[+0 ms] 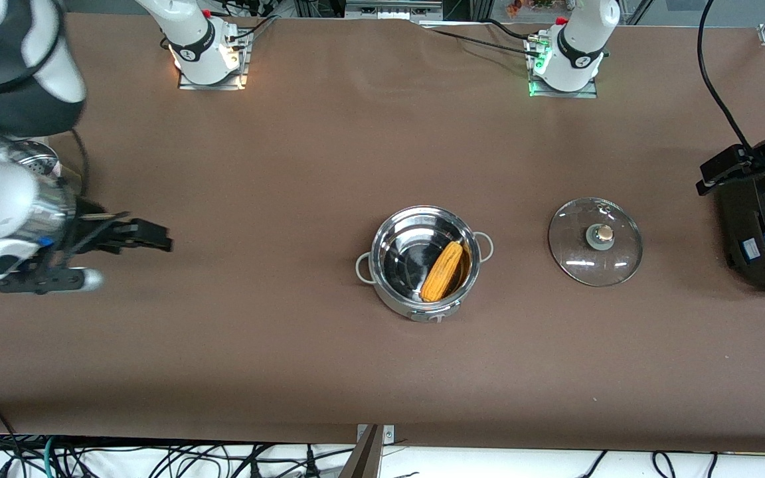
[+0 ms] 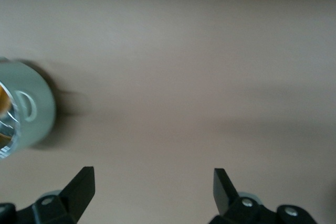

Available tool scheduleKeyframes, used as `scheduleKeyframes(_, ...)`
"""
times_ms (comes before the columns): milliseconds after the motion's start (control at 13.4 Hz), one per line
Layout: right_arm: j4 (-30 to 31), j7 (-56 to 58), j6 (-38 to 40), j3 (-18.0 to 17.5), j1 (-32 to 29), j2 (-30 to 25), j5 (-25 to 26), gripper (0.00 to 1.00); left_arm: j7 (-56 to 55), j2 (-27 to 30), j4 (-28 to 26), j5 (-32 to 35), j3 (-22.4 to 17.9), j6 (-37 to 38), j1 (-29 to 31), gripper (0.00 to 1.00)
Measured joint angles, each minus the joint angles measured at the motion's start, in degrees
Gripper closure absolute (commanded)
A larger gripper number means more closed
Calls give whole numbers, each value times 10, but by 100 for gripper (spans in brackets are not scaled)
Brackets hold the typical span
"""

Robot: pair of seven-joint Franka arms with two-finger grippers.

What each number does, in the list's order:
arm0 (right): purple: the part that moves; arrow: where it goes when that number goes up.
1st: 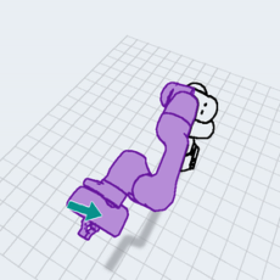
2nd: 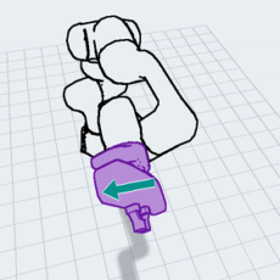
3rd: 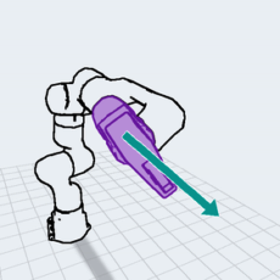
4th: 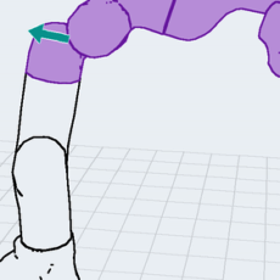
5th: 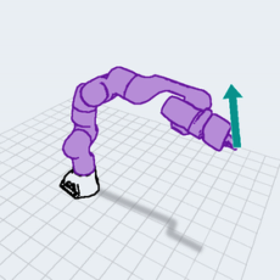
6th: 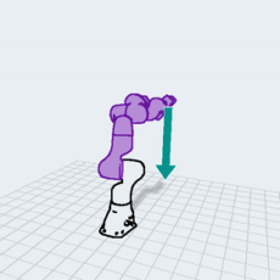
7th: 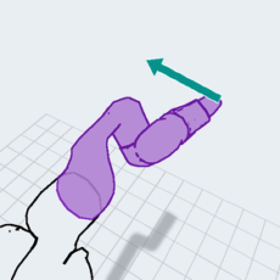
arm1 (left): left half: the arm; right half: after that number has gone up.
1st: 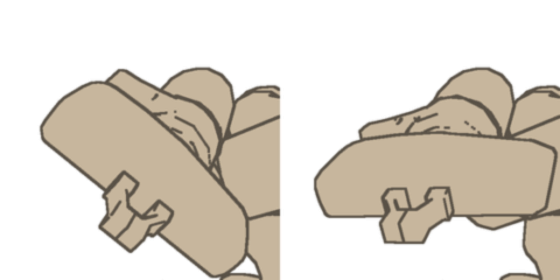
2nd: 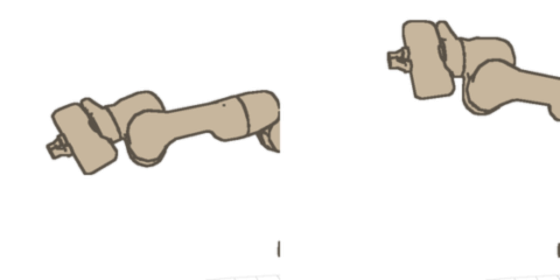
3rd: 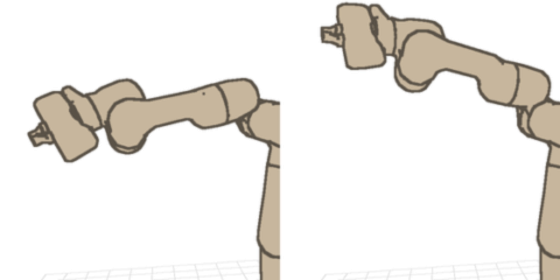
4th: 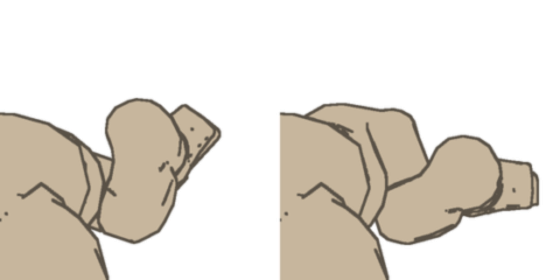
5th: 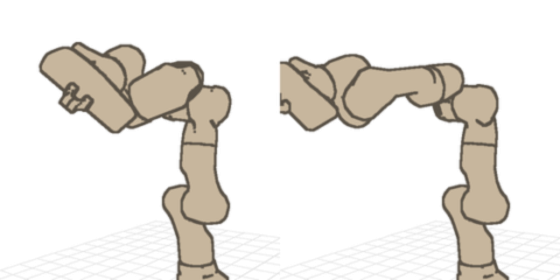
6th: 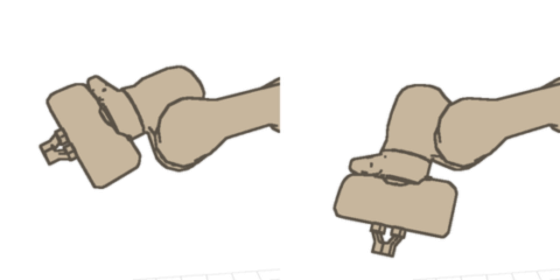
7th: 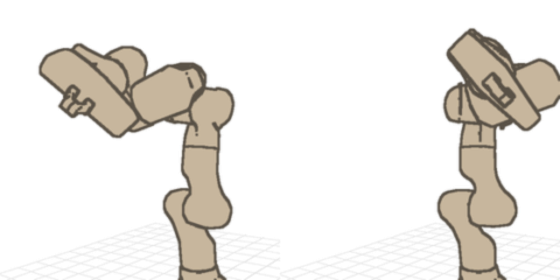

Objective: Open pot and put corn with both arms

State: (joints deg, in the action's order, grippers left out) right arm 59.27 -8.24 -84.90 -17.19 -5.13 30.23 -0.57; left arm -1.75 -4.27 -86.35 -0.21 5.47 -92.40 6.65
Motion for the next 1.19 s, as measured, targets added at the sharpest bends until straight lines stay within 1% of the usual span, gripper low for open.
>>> scheduleKeyframes(149, 0, 21, 18, 5, -32, -8, 0, 0, 0, 0, 0, 0, -1, 1, -2, 0)
scheduleKeyframes(298, 1, 25, 27, 34, -48, -31, 0, 0, 0, 0, 0, 0, -2, 1, -2, 0)
scheduleKeyframes(447, 27, 26, 28, 57, -51, -67, 20, 0, 0, 0, 0, 0, -2, 1, -2, 0)
scheduleKeyframes(596, 85, 25, 25, 70, -51, -110, 43, 0, 0, 0, 0, 0, -2, 2, -2, 0)
scheduleKeyframes(819, 183, 26, 21, 101, -51, -176, 47, 0, 0, 0, -2, 0, -3, 2, -2, 0)
scheduleKeyframes(968, 233, 30, 22, 105, -49, -226, 47, 0, -1, 0, -4, 0, -4, 3, -1, 0)
scheduleKeyframes(1191, 304, 31, 24, 104, -21, -301, 46, 0, -1, 0, -5, 0, -7, 5, -1, 0)
